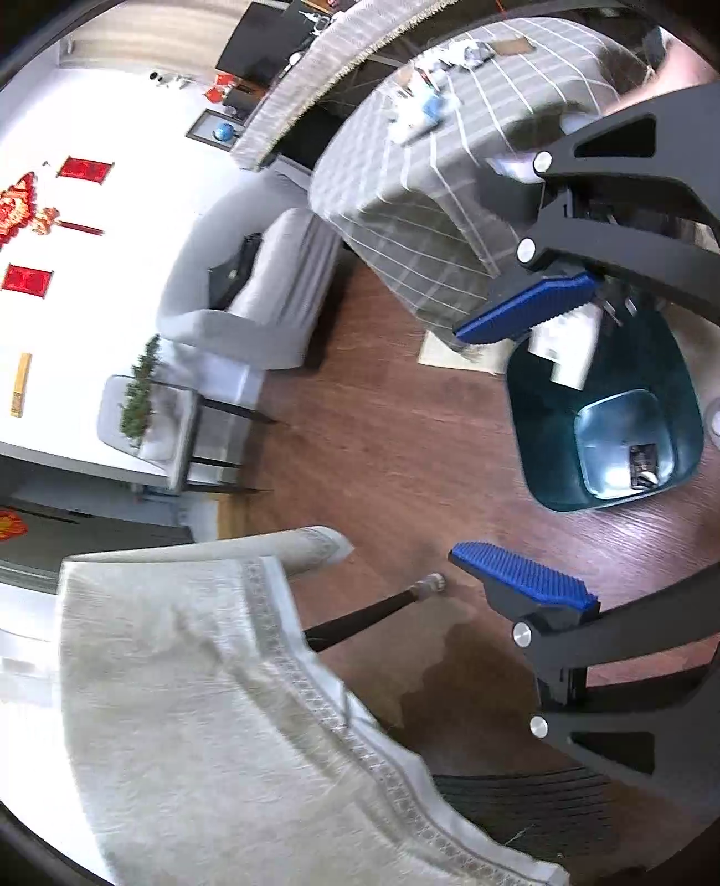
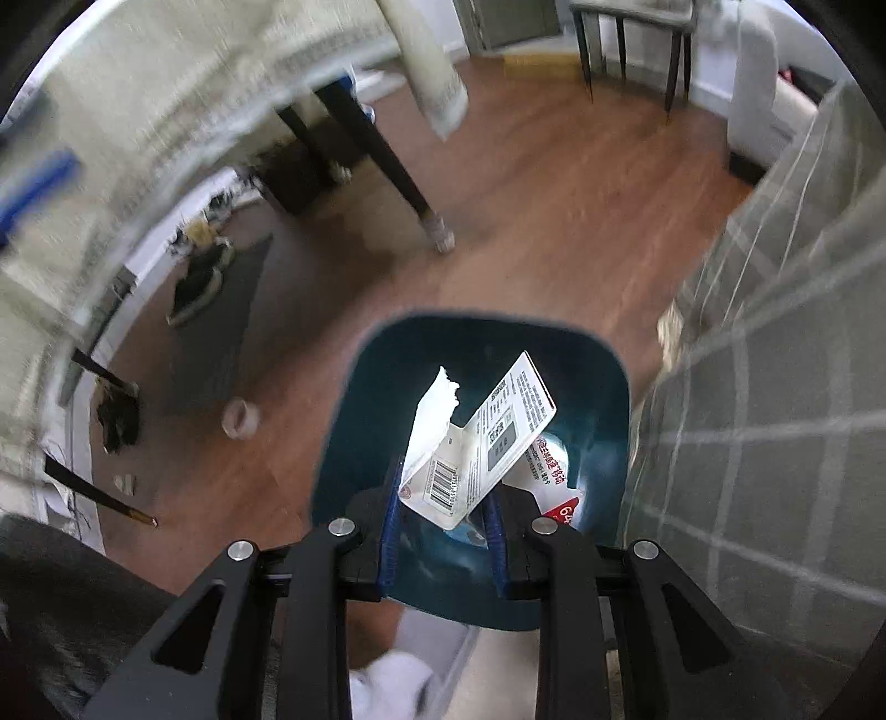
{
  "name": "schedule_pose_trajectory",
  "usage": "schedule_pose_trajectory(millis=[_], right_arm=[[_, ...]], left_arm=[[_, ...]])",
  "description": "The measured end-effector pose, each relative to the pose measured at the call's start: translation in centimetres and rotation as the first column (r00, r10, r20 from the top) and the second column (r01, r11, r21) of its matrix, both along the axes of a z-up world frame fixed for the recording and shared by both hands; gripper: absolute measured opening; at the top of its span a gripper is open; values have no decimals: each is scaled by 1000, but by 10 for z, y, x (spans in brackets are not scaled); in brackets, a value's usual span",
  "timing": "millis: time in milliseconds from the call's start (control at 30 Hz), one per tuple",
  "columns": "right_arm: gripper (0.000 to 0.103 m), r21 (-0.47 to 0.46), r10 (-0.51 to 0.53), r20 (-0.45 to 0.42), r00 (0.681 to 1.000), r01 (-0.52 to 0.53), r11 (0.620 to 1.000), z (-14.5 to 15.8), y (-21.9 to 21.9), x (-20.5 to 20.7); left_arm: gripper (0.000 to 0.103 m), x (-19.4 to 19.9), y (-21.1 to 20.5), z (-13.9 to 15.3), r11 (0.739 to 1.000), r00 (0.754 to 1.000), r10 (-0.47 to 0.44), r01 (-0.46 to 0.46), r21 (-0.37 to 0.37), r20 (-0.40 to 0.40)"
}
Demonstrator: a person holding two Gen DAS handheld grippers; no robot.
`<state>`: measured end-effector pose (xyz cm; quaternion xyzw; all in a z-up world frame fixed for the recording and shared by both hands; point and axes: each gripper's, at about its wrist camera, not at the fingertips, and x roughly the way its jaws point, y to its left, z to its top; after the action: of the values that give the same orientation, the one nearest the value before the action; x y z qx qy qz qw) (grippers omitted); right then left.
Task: Collect trash
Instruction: 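Open both grippers over the teal bin to drop the bag and packaging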
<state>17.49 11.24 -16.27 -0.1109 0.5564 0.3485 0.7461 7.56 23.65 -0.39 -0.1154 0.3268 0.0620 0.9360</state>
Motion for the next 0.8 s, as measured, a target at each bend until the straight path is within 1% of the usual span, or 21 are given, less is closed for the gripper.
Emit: schedule_pose_trajectory(millis=[67,133,233,300,367,433,467,533,633,700,800], right_arm=[[26,-25,18,-11,1000,-19,1000,-15,2,0],[26,-56,34,-14,999,-35,998,-27,5,-1],[27,-85,60,-23,998,-61,994,-40,8,-6],[29,-107,78,-26,997,-80,991,-47,10,-9],[35,-125,91,-30,995,-94,988,-53,10,-13],[49,-145,106,-3,994,-106,984,-54,9,-17],[52,-144,115,9,993,-112,983,-53,6,-19],[53,-134,120,14,993,-117,984,-49,3,-21],[52,-105,136,36,990,-132,986,-34,-3,-23],[53,-80,147,60,987,-142,987,-18,-7,-25],[53,-34,161,115,980,-158,987,14,-11,-32]], left_arm=[[81,-1,-4,9,1000,1000,-6,6,4,26],[81,-1,-10,16,1000,999,-12,12,6,44],[83,-2,-13,24,999,997,-35,35,-7,62],[85,-4,-14,31,999,996,-35,37,-20,84],[88,-7,-17,39,999,993,-33,37,-26,112],[89,-8,-19,44,999,991,-35,39,-26,131],[89,-8,-21,47,999,990,-34,38,-27,138],[89,-8,-23,52,998,988,-36,42,-39,151],[90,-10,-29,61,998,982,-33,42,-45,184],[90,-10,-34,66,998,979,-33,41,-37,203],[90,-11,-42,73,998,973,-47,53,-22,224]])
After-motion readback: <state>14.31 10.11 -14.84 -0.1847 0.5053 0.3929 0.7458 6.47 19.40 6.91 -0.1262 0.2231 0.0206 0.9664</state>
